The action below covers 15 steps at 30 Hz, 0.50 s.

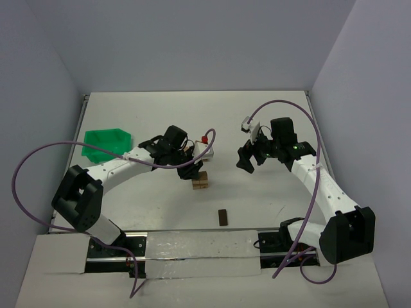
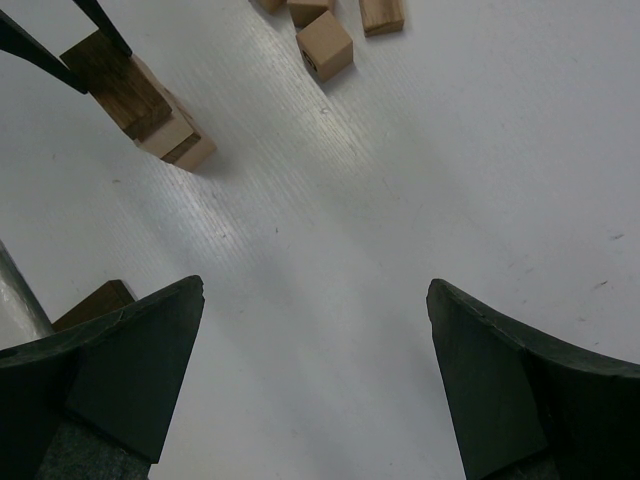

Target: Build the wood block tower

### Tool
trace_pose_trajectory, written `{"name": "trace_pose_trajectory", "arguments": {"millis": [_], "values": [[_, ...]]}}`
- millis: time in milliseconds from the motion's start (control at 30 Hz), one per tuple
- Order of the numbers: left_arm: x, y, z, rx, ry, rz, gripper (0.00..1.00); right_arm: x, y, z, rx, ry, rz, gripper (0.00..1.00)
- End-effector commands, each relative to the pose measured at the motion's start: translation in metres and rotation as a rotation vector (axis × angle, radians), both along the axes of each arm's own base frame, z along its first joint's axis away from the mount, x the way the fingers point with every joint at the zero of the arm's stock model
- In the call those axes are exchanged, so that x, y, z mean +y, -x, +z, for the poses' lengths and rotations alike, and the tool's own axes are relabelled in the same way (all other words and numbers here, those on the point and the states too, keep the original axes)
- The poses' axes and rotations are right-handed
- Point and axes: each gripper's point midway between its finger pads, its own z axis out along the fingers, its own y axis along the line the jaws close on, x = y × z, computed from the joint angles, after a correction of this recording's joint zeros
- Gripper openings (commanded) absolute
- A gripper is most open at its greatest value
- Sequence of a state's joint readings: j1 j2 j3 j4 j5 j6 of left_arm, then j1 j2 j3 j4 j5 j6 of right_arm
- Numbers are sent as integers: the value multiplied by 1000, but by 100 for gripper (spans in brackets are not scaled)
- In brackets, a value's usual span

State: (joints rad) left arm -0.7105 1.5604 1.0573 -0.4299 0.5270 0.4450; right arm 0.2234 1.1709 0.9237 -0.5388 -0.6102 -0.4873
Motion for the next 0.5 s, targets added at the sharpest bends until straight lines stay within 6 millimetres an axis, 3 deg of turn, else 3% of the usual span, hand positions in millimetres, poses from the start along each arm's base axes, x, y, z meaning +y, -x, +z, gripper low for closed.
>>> {"name": "trace_pose_trajectory", "arguments": {"millis": [0,467], "values": [[-12,-9,15,-38,32,-8,21,1,-10,15,-42,-16,-7,100],[-12,-7,10,-33,14,-19,24,0,-10,14,-39,-14,-7,100]]}}
